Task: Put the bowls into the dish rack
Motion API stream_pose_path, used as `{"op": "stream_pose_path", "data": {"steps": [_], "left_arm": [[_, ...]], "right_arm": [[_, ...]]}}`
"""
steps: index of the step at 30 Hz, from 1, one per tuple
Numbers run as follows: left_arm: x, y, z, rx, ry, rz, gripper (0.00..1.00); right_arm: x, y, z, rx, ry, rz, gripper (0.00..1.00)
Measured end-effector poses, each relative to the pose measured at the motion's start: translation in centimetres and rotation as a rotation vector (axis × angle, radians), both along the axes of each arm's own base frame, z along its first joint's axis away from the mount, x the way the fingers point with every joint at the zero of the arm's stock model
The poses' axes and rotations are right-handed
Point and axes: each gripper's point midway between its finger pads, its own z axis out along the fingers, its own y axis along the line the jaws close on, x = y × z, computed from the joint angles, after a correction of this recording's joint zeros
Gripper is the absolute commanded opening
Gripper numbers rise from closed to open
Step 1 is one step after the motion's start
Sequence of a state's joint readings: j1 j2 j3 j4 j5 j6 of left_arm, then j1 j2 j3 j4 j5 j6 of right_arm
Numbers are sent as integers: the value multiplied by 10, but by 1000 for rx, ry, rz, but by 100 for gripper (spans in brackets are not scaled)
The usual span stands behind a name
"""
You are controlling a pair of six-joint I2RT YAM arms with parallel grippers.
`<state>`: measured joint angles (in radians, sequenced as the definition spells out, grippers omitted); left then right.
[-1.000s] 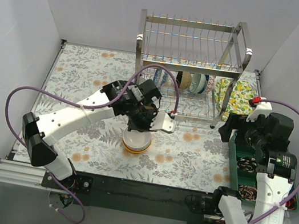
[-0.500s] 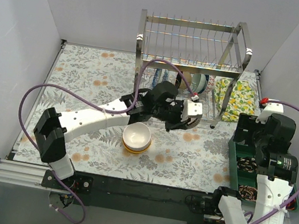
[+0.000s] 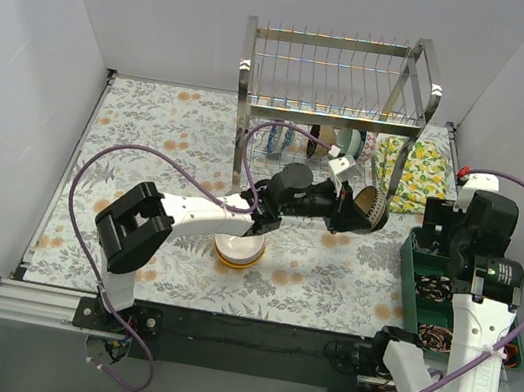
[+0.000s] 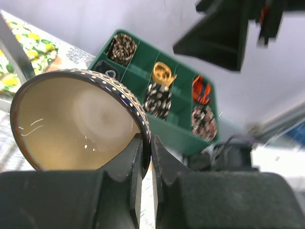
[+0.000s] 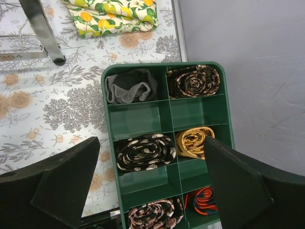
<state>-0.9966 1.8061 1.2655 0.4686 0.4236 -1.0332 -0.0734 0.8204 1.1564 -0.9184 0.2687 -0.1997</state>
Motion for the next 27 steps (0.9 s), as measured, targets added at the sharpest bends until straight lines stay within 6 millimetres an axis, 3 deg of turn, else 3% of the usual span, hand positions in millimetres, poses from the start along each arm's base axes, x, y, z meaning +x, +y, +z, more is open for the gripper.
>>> {"op": "stream_pose_path", "data": {"steps": [7,13,21,27], "left_arm": [[16,-2,-4,-100,290,68,0],[48,-3,-4,-160,476,135,0],[104,-4,-9,-219,586,202,0],[125,-5,-22,-228,613,219,0]], "right_arm": [[2,-8,-4,-36,42,-9,99],[4,-14,-7,-38,66,-27,98],[2,-21,-8,-14,81,-55,98],[5,-24,-1,-3,65,-65,97]]}}
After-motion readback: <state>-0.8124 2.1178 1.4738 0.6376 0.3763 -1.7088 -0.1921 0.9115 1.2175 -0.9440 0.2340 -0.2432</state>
